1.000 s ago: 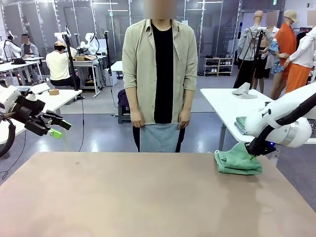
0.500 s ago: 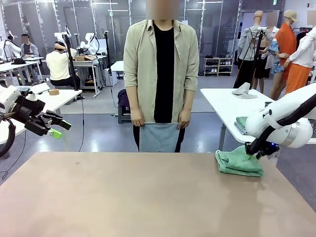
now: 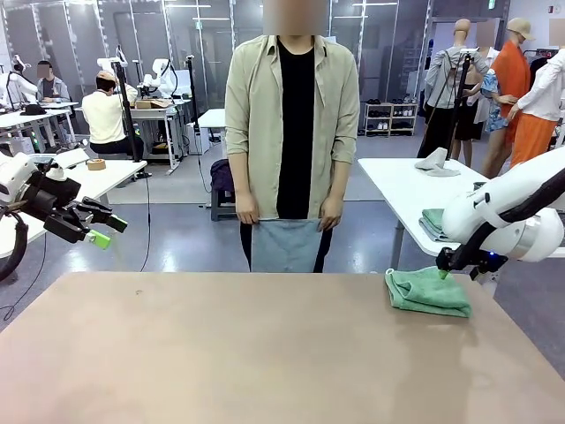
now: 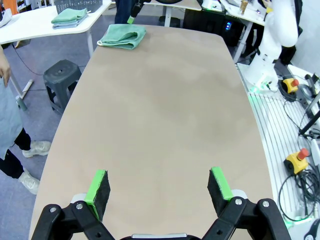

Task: Fold the towels and place them in the basket.
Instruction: Place the folded Towel with hook on the right side of the table.

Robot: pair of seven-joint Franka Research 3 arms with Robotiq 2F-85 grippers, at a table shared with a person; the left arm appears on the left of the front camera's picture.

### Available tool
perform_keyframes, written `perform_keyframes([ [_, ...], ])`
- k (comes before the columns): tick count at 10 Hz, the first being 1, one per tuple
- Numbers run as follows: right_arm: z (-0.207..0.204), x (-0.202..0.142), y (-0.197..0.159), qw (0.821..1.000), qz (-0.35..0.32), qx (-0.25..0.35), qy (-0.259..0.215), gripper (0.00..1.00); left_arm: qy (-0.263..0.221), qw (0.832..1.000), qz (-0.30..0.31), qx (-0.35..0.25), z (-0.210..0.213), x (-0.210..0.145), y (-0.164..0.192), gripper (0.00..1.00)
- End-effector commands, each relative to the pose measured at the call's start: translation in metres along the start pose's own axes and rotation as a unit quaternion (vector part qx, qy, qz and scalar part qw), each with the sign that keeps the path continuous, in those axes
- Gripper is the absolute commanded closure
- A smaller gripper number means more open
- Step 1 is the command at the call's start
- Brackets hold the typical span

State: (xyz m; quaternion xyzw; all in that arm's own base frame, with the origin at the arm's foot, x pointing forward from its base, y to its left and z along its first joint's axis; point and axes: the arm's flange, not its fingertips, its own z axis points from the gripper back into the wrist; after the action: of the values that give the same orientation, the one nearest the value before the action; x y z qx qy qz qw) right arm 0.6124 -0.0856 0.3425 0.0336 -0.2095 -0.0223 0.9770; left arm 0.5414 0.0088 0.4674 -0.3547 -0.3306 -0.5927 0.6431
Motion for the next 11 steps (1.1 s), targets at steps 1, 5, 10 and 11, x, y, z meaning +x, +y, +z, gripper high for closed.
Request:
perform_keyframes([
  [1,0.041,-0.012,0.005,1.0,-0.004,-0.005,-0.01,0.1,0.004,1.0,0.009,-0.001,0.0,0.003,0.001,0.0],
  [5,0.128,-0.052,0.056,0.997,-0.047,-0.047,0.042,0.1,0.004,1.0,0.009,-0.001,0.0,0.003,0.001,0.0],
  [10,0.176,-0.12,0.154,0.992,-0.089,0.015,0.089,0.1,0.004,1.0,0.009,-0.001,0.0,0.003,0.001,0.0],
  [11,0.181,-0.129,0.168,0.99,-0.09,0.024,0.109,0.1,0.004,1.0,0.009,-0.001,0.0,0.003,0.001,0.0],
])
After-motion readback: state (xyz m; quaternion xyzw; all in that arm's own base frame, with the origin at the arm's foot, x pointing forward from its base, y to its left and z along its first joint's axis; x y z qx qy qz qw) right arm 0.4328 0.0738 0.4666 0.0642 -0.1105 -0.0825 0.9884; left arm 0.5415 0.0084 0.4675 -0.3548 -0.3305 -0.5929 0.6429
